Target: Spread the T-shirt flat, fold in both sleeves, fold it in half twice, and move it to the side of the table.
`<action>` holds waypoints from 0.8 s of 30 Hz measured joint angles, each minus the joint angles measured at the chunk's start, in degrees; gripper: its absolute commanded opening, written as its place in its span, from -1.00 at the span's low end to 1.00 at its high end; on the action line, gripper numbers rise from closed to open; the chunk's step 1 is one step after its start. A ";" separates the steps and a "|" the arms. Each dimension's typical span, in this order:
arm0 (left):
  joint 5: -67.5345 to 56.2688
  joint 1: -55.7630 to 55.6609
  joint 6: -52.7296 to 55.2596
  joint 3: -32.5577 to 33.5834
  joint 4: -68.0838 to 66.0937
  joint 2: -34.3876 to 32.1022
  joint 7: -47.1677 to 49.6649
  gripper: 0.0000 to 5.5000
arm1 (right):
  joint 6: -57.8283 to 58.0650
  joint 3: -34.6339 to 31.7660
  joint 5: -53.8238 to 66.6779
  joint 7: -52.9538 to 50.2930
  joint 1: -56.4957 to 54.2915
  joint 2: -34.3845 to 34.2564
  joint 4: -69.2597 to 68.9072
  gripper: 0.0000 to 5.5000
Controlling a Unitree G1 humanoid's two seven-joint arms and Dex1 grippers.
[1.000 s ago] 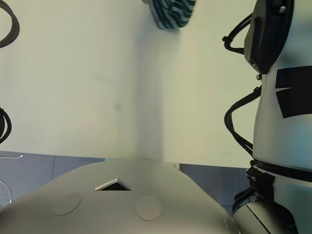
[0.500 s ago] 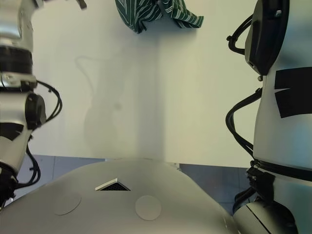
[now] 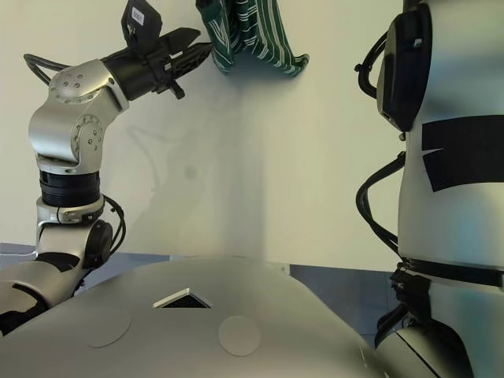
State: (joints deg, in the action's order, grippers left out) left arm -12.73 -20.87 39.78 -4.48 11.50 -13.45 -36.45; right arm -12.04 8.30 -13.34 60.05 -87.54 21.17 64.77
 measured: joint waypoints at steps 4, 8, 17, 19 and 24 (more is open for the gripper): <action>-0.80 0.53 -0.03 -0.64 -0.34 2.84 3.45 -0.39 | 0.55 0.07 0.30 0.80 0.43 -0.88 -1.17 -1.00; -1.56 0.43 -0.50 -0.26 -3.88 4.43 6.04 -0.62 | 0.61 0.59 0.35 1.15 0.93 -1.45 -2.35 -1.00; -2.60 -0.53 -6.14 1.96 -10.76 5.72 7.72 -0.99 | 0.81 0.83 1.65 0.86 2.19 -1.46 -2.88 -1.00; -2.19 -3.96 -9.13 3.26 -13.60 1.29 6.04 -0.99 | 0.74 0.92 1.60 -0.48 2.28 -1.18 -2.25 -1.00; 5.47 -28.06 -21.86 3.98 -40.09 -13.55 -0.90 -0.99 | -0.51 2.81 -2.79 -10.38 2.28 2.00 4.49 -1.00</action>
State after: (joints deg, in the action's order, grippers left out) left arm -7.26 -48.93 17.92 -0.50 -28.59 -27.00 -37.36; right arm -12.55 11.11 -16.13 49.68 -85.26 23.17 69.27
